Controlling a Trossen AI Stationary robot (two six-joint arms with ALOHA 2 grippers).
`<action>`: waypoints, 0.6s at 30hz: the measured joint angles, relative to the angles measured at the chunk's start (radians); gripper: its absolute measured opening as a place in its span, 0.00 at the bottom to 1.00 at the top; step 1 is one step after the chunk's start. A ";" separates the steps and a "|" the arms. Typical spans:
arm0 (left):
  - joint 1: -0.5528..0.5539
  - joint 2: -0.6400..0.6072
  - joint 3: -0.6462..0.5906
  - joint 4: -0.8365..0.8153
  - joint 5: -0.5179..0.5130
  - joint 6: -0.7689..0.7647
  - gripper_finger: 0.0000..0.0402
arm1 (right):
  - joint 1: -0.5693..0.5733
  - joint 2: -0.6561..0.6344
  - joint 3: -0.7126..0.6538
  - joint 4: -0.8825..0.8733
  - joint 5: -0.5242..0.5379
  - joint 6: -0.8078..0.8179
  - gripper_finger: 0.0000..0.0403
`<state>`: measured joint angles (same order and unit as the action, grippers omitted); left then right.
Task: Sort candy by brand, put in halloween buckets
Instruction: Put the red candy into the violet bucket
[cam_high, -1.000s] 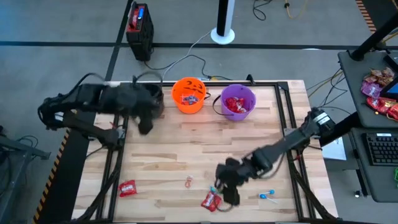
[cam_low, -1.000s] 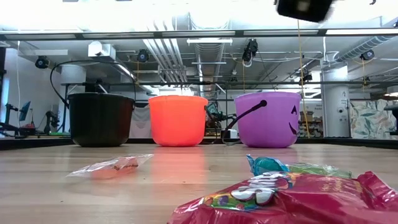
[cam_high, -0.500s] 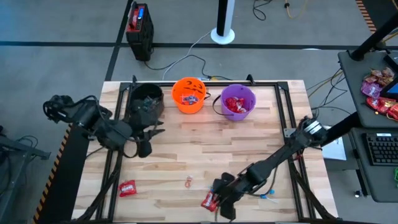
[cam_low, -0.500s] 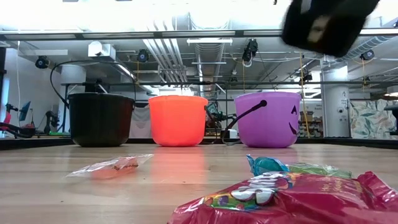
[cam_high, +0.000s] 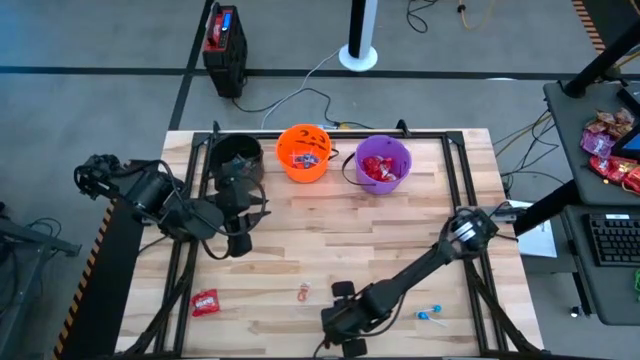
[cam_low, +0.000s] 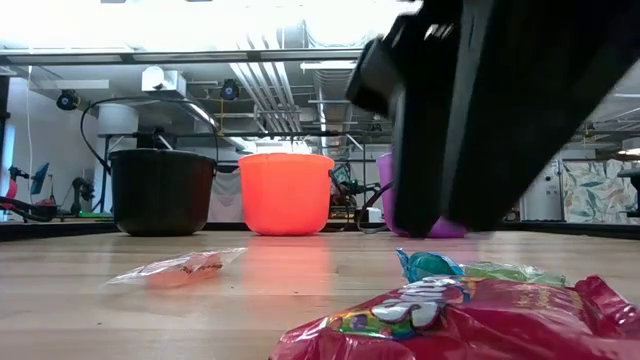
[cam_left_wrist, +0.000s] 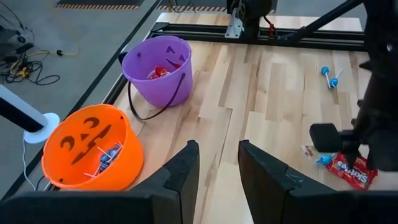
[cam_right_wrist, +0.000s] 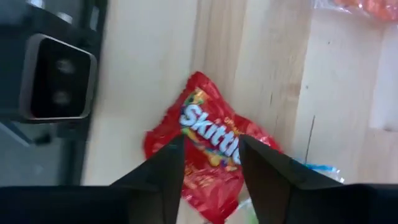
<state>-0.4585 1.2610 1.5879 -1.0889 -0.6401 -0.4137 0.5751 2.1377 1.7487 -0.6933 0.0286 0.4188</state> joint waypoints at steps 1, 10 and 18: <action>0.000 0.000 0.000 0.000 -0.002 -0.003 0.24 | -0.002 0.019 0.021 -0.016 0.001 -0.017 0.38; 0.000 -0.001 0.000 0.000 -0.005 -0.018 0.24 | -0.036 0.118 0.117 -0.112 -0.021 -0.101 0.48; 0.000 -0.002 0.000 -0.001 -0.006 -0.018 0.24 | -0.105 0.111 0.095 -0.098 -0.052 -0.144 0.26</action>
<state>-0.4587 1.2594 1.5879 -1.0897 -0.6460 -0.4320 0.4702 2.2482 1.8434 -0.7917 -0.0230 0.2747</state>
